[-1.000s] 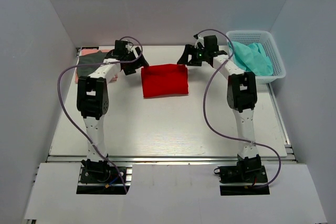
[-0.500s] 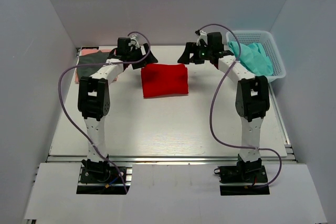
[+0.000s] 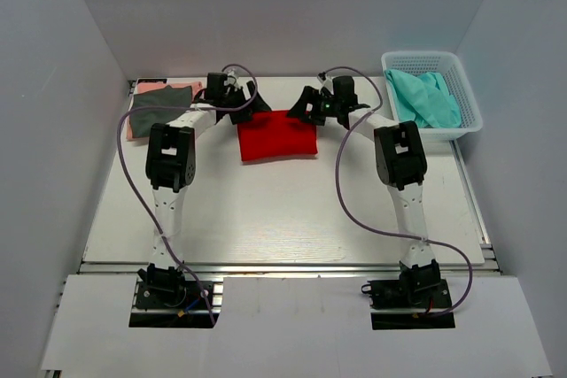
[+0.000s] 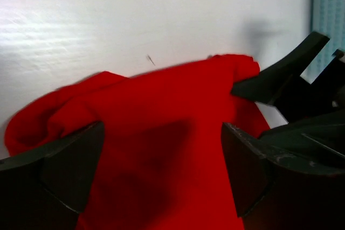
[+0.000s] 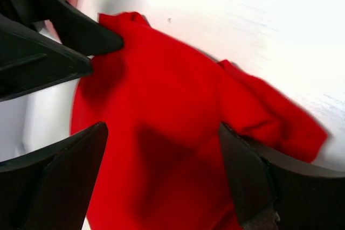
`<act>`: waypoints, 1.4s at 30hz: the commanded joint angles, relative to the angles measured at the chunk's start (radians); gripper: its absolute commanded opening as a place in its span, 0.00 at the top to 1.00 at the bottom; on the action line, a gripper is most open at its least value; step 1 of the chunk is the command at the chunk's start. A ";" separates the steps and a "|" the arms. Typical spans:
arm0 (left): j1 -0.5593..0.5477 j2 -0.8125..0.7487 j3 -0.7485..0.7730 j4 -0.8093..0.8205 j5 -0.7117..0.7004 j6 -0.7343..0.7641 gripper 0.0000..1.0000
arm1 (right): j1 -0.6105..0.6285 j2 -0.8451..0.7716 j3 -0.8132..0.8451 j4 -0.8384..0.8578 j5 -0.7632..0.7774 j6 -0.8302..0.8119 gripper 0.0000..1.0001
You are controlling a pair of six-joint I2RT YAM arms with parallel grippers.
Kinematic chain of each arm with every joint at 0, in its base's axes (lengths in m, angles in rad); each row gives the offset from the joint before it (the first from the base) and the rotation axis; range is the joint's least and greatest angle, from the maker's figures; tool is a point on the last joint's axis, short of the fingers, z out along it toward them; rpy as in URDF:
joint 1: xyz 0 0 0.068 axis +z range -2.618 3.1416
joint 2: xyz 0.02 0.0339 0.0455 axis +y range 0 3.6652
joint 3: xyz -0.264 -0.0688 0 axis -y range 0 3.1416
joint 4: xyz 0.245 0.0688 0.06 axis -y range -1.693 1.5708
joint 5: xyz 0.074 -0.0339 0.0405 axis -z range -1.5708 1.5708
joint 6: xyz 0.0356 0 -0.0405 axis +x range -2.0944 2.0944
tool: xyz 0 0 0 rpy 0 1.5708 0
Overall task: Fold and stack the t-shirts
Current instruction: Fold the tshirt
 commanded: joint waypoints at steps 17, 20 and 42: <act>0.041 0.002 0.211 -0.081 0.026 0.002 0.00 | -0.048 -0.049 0.087 0.036 -0.039 -0.019 0.10; 0.031 -0.058 0.239 -0.165 -0.018 0.051 0.00 | -0.050 -0.145 0.055 -0.016 -0.008 -0.103 0.10; 0.013 -0.122 -0.089 -0.285 -0.250 0.080 0.00 | -0.053 -0.707 -0.729 0.197 0.116 -0.079 0.10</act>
